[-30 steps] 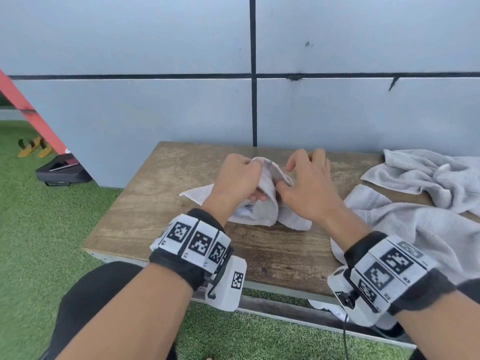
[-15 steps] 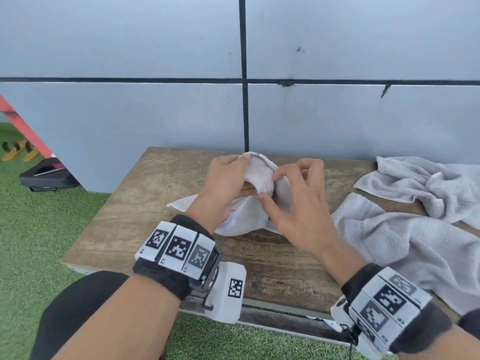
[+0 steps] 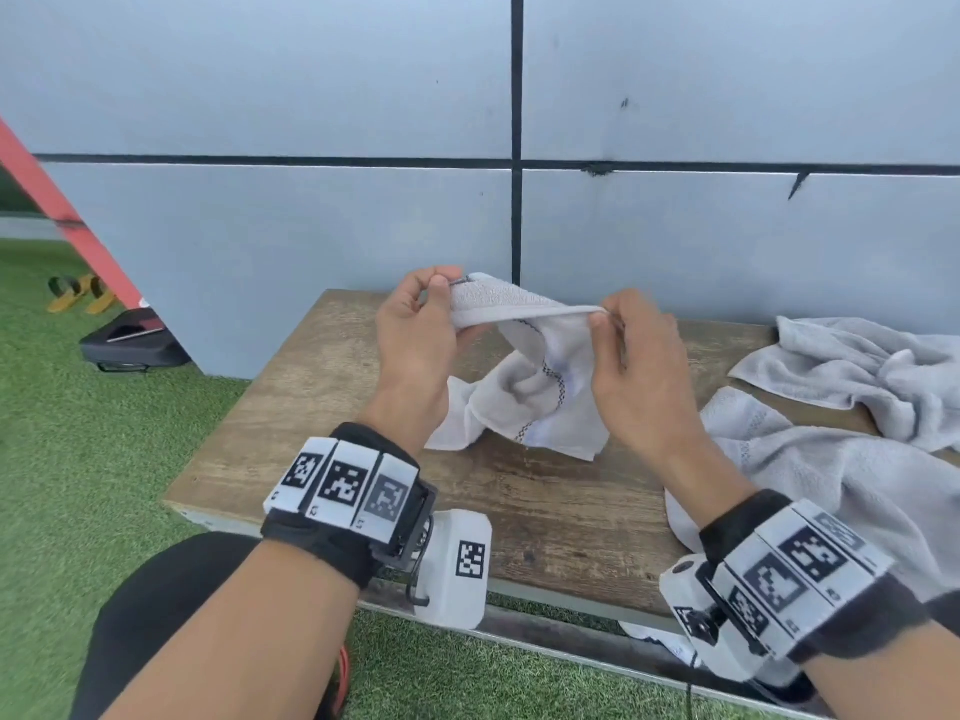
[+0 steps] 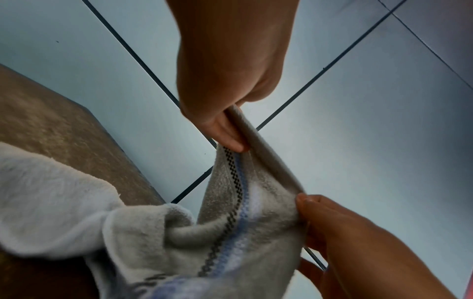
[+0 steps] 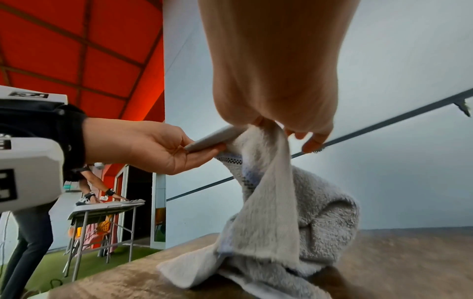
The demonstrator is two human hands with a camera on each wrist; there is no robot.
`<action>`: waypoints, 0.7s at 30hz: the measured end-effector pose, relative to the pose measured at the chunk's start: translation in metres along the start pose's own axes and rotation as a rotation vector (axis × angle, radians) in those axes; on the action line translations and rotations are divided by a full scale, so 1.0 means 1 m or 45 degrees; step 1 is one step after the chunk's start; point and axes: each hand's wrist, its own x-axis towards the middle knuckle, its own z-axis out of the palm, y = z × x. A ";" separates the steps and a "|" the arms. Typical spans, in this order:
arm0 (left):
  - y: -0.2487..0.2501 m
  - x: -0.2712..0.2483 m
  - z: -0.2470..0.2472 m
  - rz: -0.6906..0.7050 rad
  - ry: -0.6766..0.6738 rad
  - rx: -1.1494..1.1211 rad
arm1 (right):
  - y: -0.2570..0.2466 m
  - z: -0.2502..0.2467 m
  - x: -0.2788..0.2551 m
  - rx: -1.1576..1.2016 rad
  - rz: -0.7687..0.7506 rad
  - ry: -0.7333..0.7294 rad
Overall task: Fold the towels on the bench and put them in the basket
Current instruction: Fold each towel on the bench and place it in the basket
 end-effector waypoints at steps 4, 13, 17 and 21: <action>0.004 0.002 -0.007 0.062 0.022 -0.035 | -0.010 -0.004 0.002 0.143 0.011 -0.070; 0.003 0.014 -0.036 0.052 0.230 -0.200 | 0.003 -0.006 0.005 -0.035 0.015 -0.672; -0.003 0.012 -0.041 -0.156 0.078 -0.134 | 0.005 -0.005 0.006 0.042 0.129 -0.520; -0.008 0.003 -0.039 -0.143 -0.153 0.418 | 0.007 -0.007 0.011 0.066 0.176 -0.516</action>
